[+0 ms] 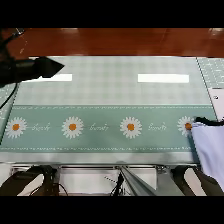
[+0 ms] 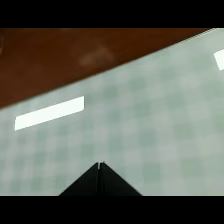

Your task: Fold the shirts.

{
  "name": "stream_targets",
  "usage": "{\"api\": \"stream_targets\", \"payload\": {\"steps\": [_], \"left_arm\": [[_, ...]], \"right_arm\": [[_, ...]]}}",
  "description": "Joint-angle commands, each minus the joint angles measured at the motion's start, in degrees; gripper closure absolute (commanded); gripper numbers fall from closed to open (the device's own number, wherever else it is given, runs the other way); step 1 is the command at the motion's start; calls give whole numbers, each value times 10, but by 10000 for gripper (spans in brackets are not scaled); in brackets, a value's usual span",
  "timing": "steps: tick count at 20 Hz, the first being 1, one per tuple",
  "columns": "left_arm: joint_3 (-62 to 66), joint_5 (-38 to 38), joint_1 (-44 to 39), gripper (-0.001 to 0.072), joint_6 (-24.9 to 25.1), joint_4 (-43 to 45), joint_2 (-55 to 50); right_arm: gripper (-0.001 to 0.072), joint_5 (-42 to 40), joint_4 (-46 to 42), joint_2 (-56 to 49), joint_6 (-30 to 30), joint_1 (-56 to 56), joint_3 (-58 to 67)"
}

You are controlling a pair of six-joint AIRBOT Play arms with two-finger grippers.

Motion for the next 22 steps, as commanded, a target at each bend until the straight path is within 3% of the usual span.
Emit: {"api": "stream_targets", "payload": {"steps": [1,3,6,22], "left_arm": [[58,-63,-91,687,-92,134,-109],[8,-66,-124,686,-172,268,-129],[-40,-62,-115,685,-217,344,-136],[-36,-86,-88,686,-217,342,-141]], "right_arm": [[695,14,-306,-119,113,286,0],[695,59,-457,-193,208,362,0],[696,105,-527,-260,316,366,0],[695,115,-531,-263,335,356,0]]}}
